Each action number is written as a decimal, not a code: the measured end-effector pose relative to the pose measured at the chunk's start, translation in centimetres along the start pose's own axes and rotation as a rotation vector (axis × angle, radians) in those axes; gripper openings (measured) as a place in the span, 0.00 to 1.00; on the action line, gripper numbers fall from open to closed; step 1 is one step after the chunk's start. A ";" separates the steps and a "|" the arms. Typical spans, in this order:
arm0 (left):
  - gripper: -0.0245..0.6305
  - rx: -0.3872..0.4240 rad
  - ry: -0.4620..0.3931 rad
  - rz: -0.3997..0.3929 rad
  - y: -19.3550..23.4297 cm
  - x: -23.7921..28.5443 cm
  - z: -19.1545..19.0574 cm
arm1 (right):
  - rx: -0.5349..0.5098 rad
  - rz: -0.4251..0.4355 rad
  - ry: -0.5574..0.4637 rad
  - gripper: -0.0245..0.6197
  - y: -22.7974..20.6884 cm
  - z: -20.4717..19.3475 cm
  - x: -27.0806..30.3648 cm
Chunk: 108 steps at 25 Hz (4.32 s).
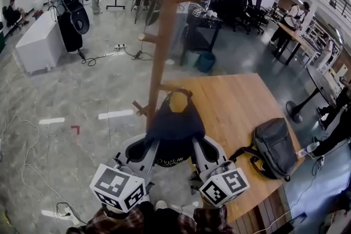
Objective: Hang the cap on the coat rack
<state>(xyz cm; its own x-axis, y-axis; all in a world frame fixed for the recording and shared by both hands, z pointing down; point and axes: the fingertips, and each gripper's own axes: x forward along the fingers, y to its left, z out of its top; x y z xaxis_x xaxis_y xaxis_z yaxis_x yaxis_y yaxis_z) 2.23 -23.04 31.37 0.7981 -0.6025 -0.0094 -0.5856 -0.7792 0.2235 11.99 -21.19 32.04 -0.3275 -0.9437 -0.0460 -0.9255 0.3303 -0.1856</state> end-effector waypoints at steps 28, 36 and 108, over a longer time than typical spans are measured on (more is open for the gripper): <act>0.07 -0.033 0.055 0.029 1.6 5.8 -1.5 | 0.059 0.020 0.082 0.08 -6.1 -1.5 4.3; 0.07 -0.070 0.102 0.080 3.1 7.0 -4.1 | 0.090 0.047 0.148 0.08 -7.8 -4.2 6.3; 0.31 -0.011 -0.022 0.007 0.0 2.9 -0.1 | 0.017 0.179 0.041 0.17 -0.9 0.2 4.4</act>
<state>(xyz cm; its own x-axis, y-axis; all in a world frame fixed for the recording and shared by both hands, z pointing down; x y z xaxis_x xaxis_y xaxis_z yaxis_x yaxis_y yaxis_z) 4.59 -24.77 31.47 0.7910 -0.6112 -0.0289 -0.5890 -0.7733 0.2347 11.41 -25.60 31.82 -0.4941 -0.8685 -0.0402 -0.8487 0.4919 -0.1942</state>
